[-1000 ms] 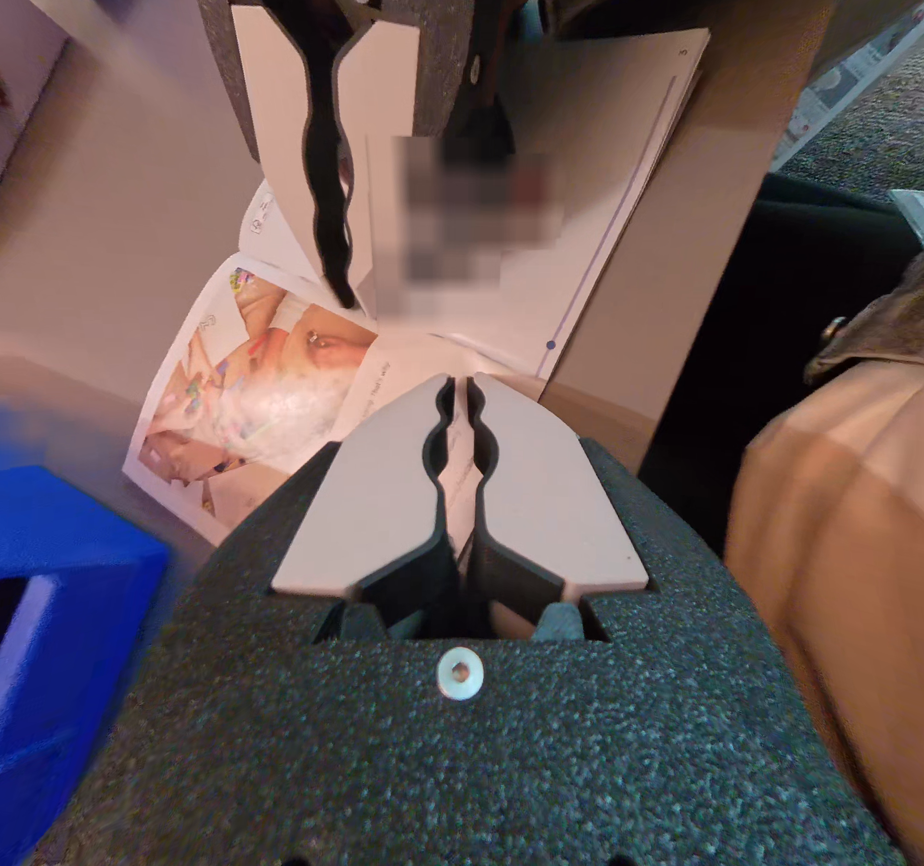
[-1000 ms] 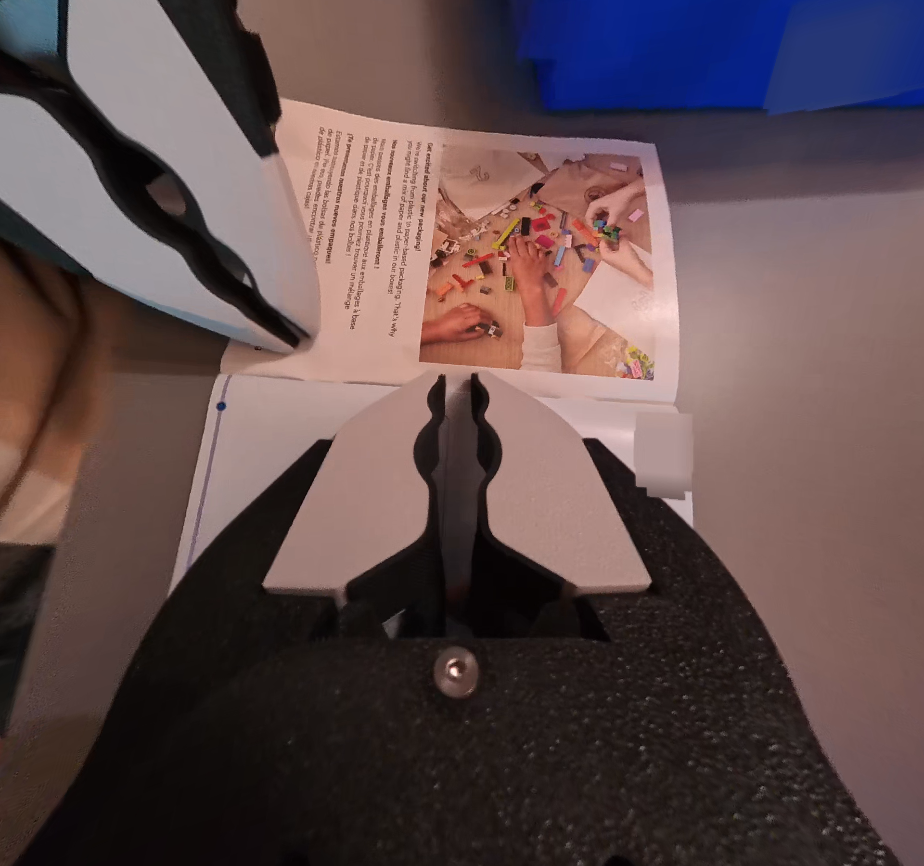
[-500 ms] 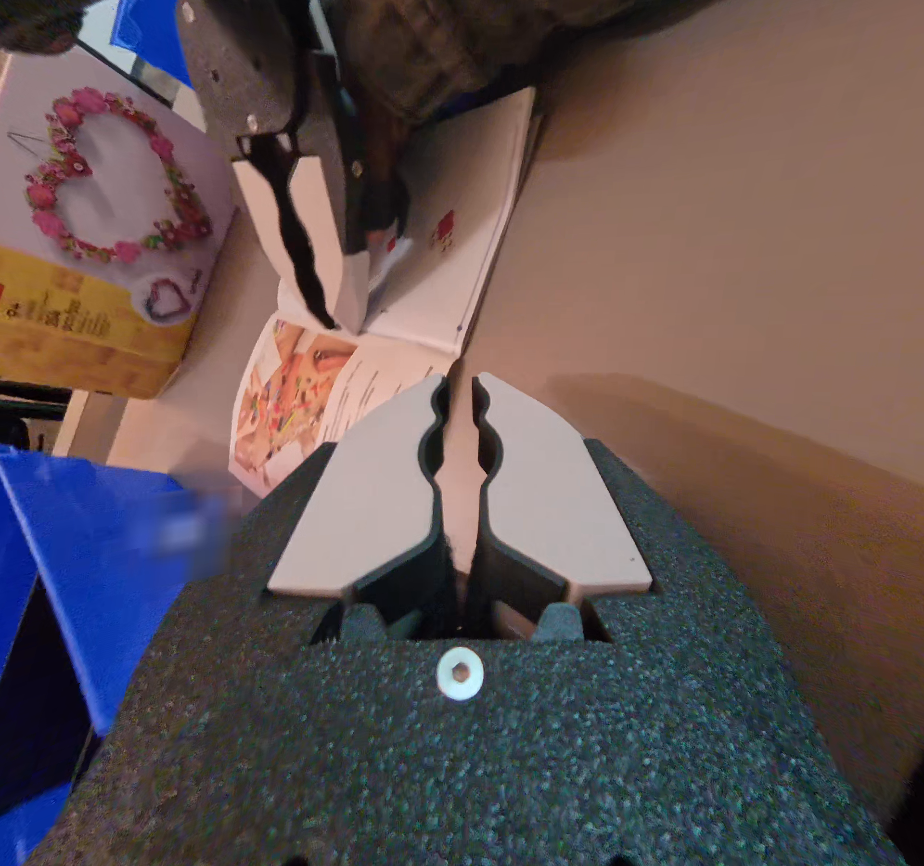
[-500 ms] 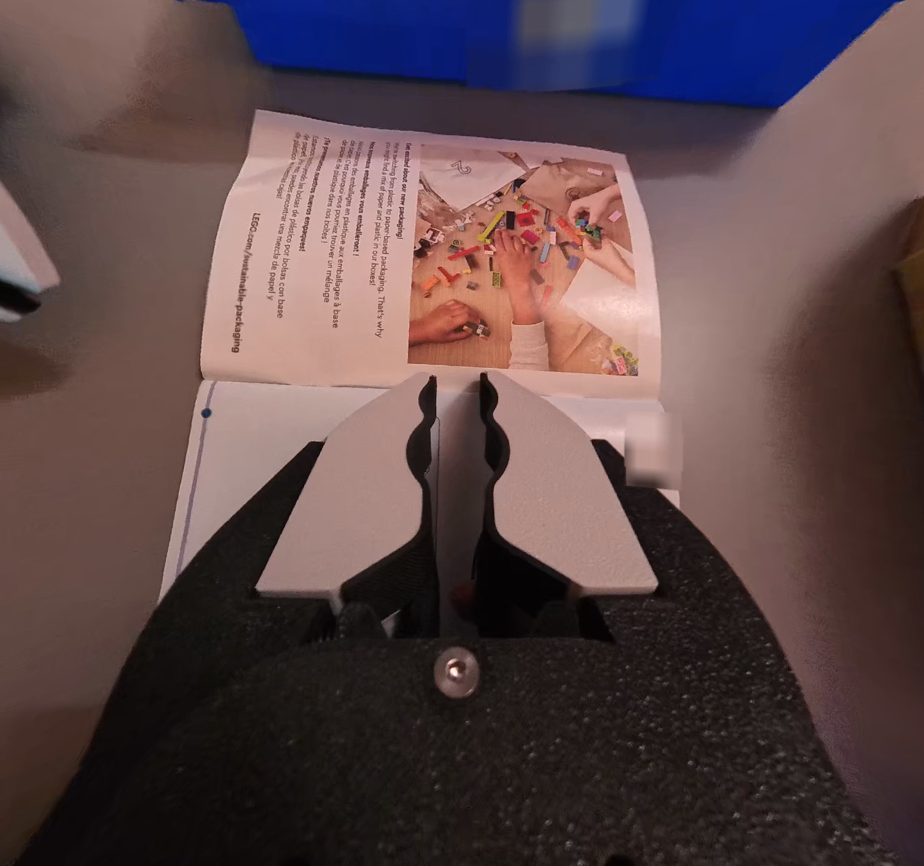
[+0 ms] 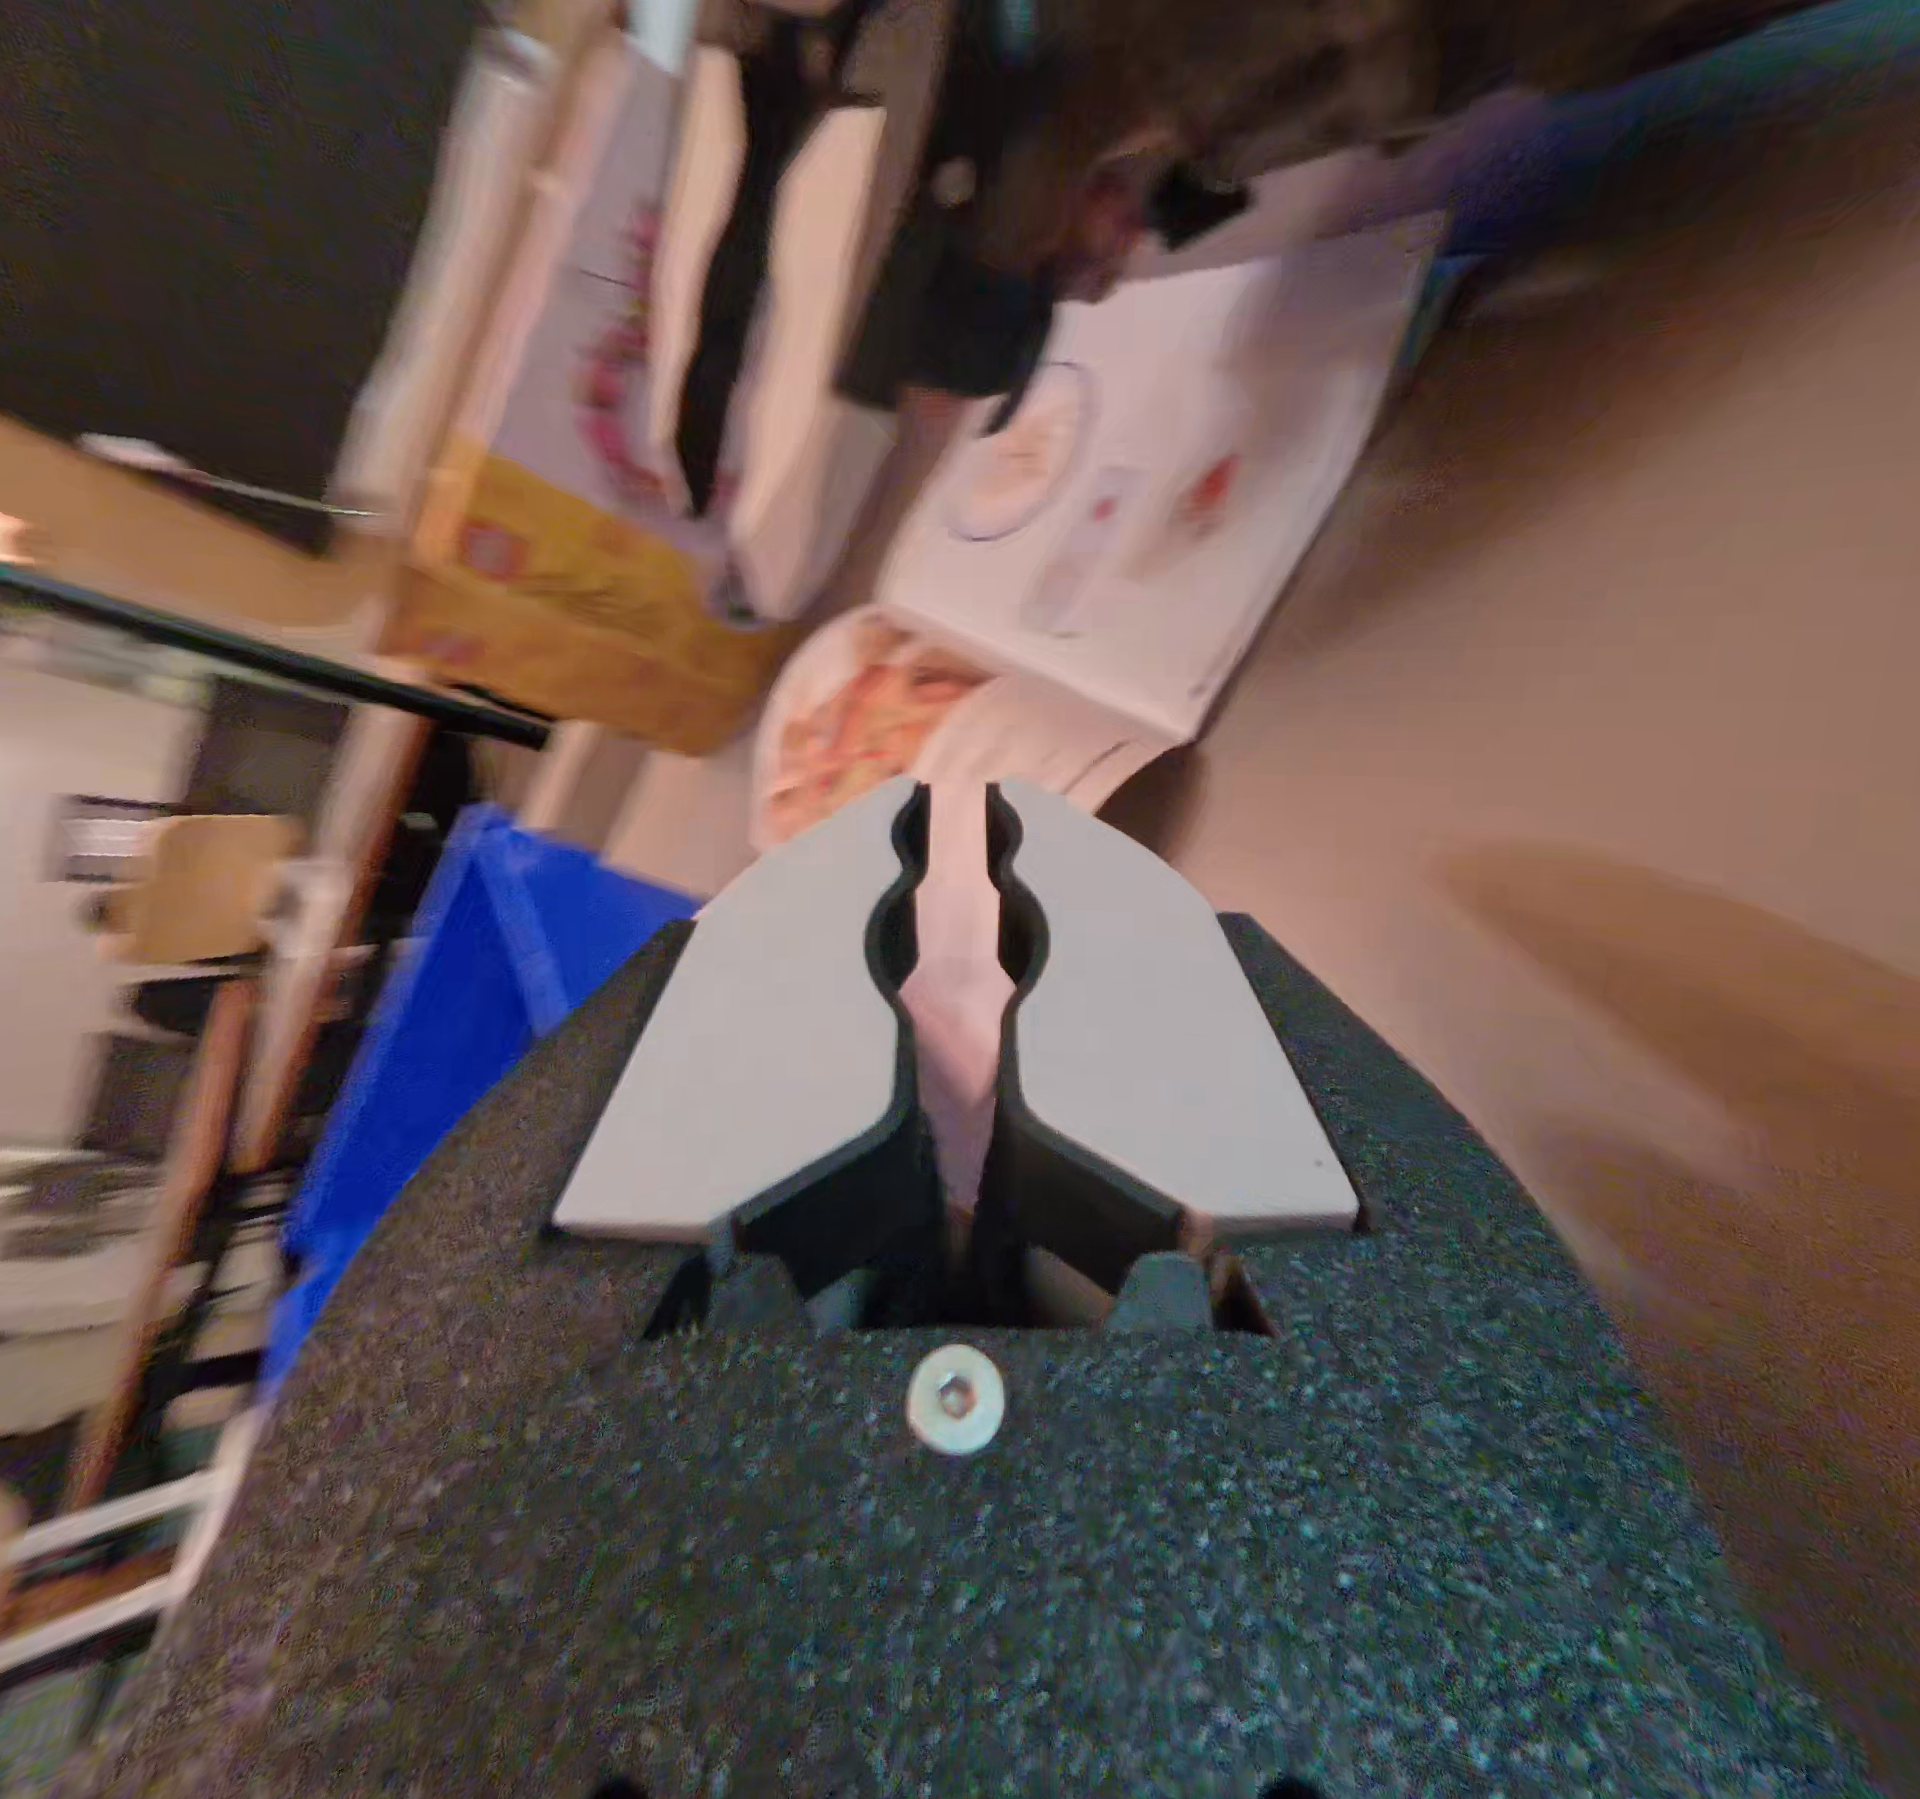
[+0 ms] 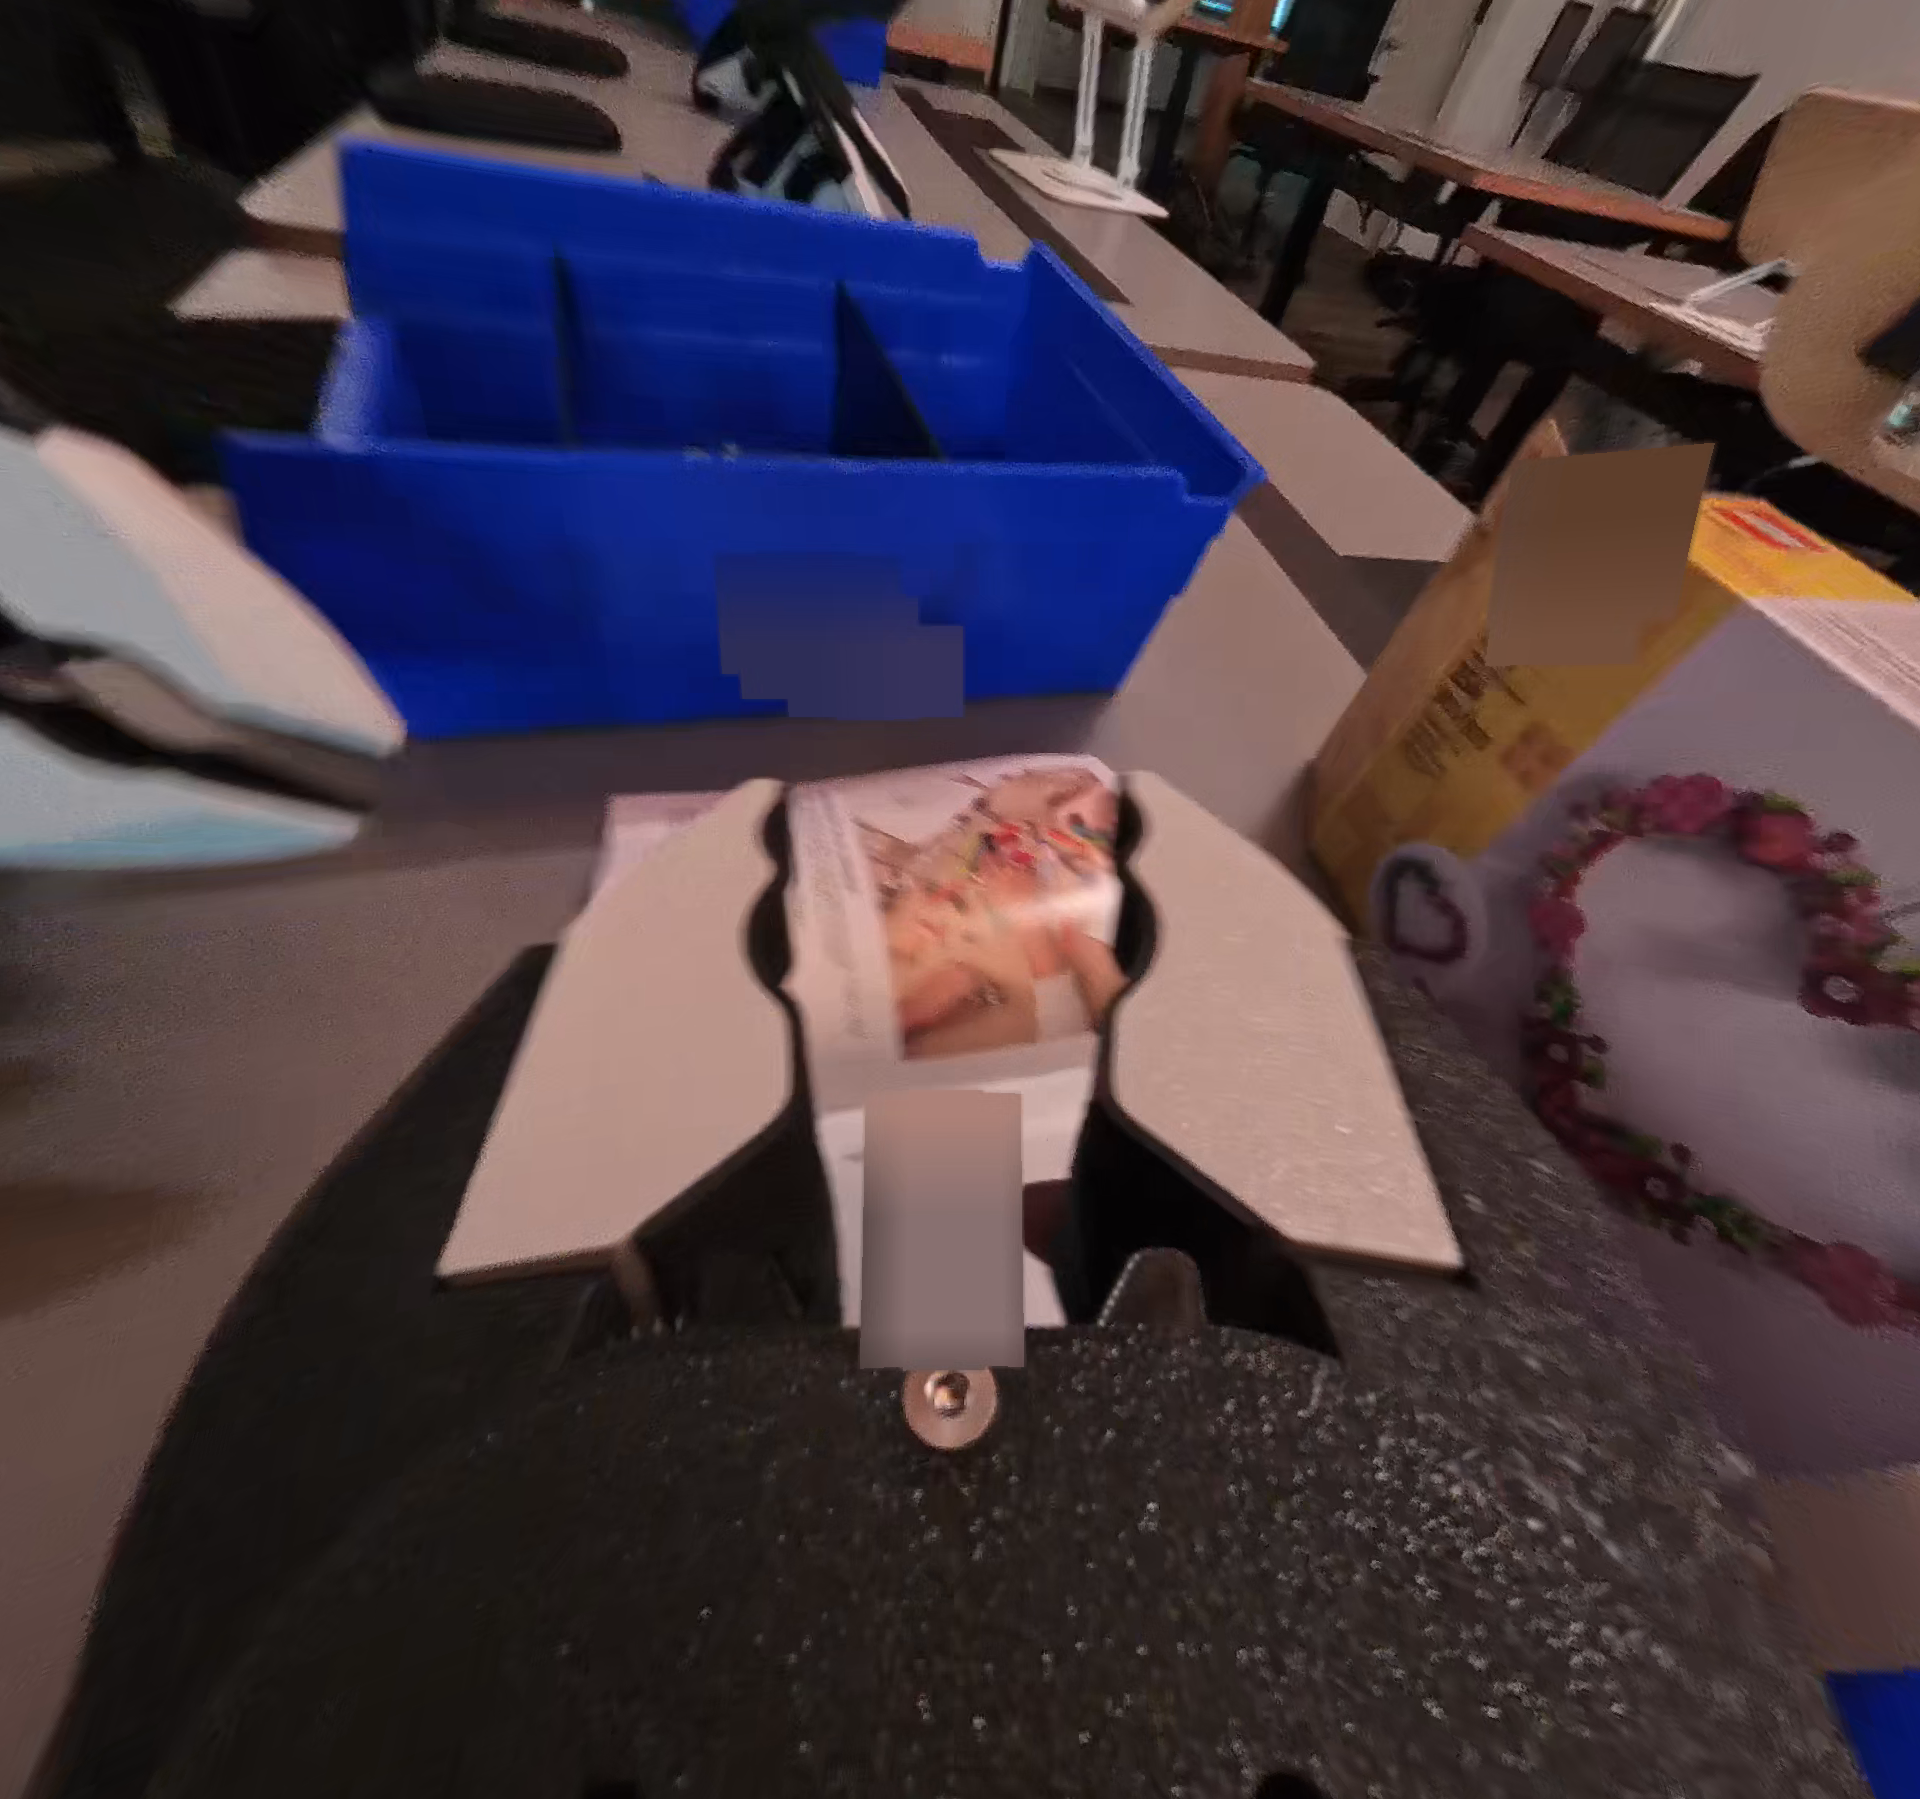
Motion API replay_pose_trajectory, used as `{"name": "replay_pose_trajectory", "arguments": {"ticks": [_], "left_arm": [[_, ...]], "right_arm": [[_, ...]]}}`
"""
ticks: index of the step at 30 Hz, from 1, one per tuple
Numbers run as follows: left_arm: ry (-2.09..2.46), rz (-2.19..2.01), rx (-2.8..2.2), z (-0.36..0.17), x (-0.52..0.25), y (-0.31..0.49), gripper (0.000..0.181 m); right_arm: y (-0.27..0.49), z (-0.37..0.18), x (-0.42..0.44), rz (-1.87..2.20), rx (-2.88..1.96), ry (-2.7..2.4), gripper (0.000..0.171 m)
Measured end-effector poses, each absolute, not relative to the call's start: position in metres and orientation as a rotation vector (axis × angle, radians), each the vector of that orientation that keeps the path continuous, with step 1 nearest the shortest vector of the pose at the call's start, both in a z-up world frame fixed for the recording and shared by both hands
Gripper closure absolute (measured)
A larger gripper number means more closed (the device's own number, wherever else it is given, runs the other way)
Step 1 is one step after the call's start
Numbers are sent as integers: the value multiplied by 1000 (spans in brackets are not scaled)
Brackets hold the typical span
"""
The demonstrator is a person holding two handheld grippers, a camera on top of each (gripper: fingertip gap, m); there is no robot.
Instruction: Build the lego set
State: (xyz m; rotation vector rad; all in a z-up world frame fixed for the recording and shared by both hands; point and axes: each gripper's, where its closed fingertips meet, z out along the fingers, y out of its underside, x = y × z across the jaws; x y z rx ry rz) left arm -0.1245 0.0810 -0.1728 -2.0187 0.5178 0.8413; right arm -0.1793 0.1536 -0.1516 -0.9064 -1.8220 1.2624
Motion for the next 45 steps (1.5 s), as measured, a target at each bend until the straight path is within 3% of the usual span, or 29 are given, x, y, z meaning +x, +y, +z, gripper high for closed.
{"name": "replay_pose_trajectory", "arguments": {"ticks": [1,3,6,10,14,16,23,27,33,36,38,45], "left_arm": [[496,928,-1959,-156,-130,64,171],[435,1051,-1919,-142,-150,31,171],[317,1034,-2012,-156,-175,-2,164],[237,943,-1962,-156,-173,-24,155],[333,961,-1896,-146,-164,-48,149],[333,917,-1784,-133,-156,-50,163],[246,837,-1755,-121,-190,-44,167],[160,895,-1943,-140,-231,-62,173],[67,831,-1935,-141,-259,-66,172],[38,778,-1956,-154,-272,-56,159],[28,849,-1945,-156,-290,-54,159],[-137,577,-2038,-176,-329,-41,157]], "right_arm": [[141,-147,-174,1276,-920,-1835,96],[113,-151,-167,1232,-953,-1905,84],[59,-171,-166,1192,-929,-2004,84],[6,-202,-182,1056,-929,-2070,59],[-10,-210,-203,936,-947,-2037,54],[-10,-208,-211,980,-995,-2000,56],[24,-209,-252,882,-1143,-1920,60],[38,-208,-278,935,-1255,-1904,68],[45,-205,-316,854,-1258,-1923,69],[42,-206,-338,803,-1266,-1925,71],[45,-207,-355,746,-1246,-1915,71],[47,-216,-395,734,-1319,-1891,86]]}}
